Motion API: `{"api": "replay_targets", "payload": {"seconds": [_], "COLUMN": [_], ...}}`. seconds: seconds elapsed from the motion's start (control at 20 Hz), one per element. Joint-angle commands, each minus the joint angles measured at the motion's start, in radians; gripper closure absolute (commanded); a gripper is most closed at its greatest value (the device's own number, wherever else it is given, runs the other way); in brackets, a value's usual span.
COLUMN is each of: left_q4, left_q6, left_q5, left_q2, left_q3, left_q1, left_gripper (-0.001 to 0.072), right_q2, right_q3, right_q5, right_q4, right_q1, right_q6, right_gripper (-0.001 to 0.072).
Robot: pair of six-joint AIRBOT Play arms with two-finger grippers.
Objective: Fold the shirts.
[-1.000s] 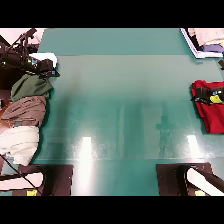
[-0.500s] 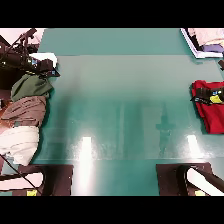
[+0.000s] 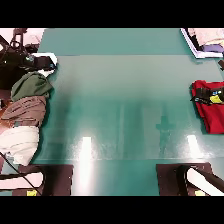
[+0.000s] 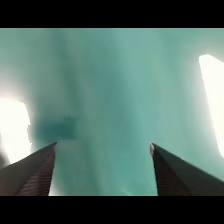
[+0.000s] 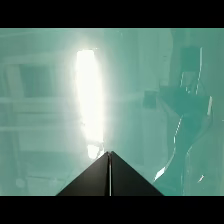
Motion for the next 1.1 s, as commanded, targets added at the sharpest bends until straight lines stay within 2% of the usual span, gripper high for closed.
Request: {"api": "replay_targets", "payload": {"seconds": [0.0,0.25,0.45,0.6,0.75,0.85,0.9,1.05], "left_q4": [0.226,0.225,0.227,0.227,0.231,0.229,0.229,0.206], "left_q6": [-0.100,-0.099,-0.100,-0.100,-0.099,-0.099,-0.099,-0.092], "left_q5": [0.256,0.358,0.343,0.366,0.407,0.383,0.345,0.149], "left_q2": [-0.058,-0.287,-0.456,-0.505,-0.513,-0.513,-0.512,-0.509], "left_q3": [0.001,0.070,0.208,0.259,0.259,0.269,0.292,0.463], "left_q1": [0.033,0.082,0.083,0.083,0.083,0.083,0.083,0.081], "left_gripper": [0.0031,0.0030,0.0031,0.0034,0.0314,0.0652,0.0686,0.0687], "right_q2": [0.001,0.001,0.001,0.001,0.001,0.001,0.001,0.001], "right_q3": [0.000,0.000,0.000,0.000,0.000,0.000,0.000,0.002], "right_q5": [0.003,0.034,0.063,0.061,0.060,0.057,0.050,0.014], "right_q4": [0.001,0.001,0.001,0.001,0.001,0.001,0.001,0.018], "right_q1": [0.001,0.001,0.002,0.002,0.002,0.002,0.002,0.002], "right_q6": [0.000,0.000,0.000,0.000,0.000,0.000,0.000,0.000], "right_gripper": [0.0694,0.0694,0.0694,0.0694,0.0694,0.0694,0.0694,0.0694]}}
